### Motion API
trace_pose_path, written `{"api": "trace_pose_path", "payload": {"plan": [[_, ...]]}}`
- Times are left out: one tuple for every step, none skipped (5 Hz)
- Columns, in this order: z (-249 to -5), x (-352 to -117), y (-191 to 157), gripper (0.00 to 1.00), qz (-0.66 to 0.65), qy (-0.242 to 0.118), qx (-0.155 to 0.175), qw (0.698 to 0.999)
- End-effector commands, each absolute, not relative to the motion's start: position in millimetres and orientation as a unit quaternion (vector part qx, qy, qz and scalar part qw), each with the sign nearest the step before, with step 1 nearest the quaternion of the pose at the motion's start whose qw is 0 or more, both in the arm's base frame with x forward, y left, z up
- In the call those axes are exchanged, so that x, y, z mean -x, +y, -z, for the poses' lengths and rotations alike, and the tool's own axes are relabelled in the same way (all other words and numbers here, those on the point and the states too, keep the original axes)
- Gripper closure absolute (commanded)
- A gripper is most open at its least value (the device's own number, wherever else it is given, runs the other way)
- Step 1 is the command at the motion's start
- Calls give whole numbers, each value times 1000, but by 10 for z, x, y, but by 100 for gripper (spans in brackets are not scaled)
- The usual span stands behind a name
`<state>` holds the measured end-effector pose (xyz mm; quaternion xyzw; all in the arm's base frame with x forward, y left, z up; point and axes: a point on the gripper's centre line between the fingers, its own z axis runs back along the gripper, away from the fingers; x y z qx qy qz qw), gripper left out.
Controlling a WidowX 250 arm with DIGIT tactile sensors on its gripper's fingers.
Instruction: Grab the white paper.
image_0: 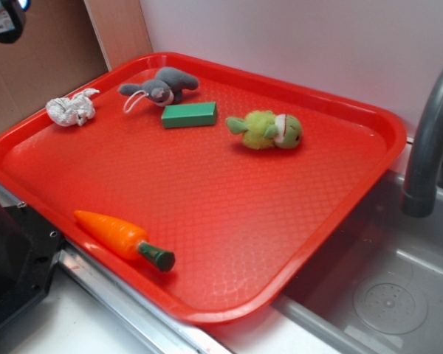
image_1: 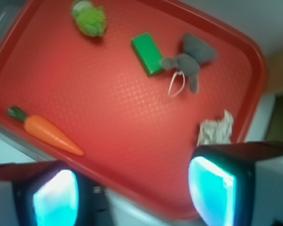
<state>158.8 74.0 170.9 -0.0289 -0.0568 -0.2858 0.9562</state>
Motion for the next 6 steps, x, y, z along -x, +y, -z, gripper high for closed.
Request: {"api": "trace_pose_path", "payload": {"plan": [[-1265,-1938,1229,0,437,-57,34,897],[-1102,-2008,1390,0,456,-71,34,887],[-937,-2082,1480,0,445,-64,-15,893],[-761,-2131,1543,0,455,-65,-34,888],[-570,-2122,1619,0,464,-48,-31,884],[-385,-2105,1726,0,465,-28,-13,885]]}}
